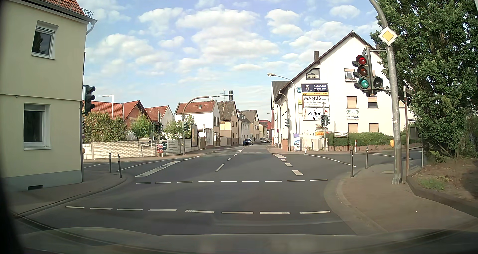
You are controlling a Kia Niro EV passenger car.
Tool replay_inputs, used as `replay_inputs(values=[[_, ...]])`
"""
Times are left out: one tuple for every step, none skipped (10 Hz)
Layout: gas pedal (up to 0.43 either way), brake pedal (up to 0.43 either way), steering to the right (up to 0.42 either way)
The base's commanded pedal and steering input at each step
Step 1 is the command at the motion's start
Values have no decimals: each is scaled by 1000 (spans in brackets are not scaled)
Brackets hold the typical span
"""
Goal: Follow the waypoints while adhering to traffic rules and regulations
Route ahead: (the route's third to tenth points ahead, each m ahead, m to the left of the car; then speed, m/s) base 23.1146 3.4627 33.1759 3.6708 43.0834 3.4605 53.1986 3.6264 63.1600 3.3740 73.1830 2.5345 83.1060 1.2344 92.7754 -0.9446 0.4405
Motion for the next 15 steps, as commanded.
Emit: replay_inputs(values=[[157,18,-8],[189,12,-8],[220,18,-8],[240,18,-8],[248,18,-7],[260,18,-7],[268,18,-7],[268,18,-7],[280,18,-6],[287,18,-5],[287,18,-5],[299,18,-5],[299,12,-4],[311,18,-4],[311,12,-3]])
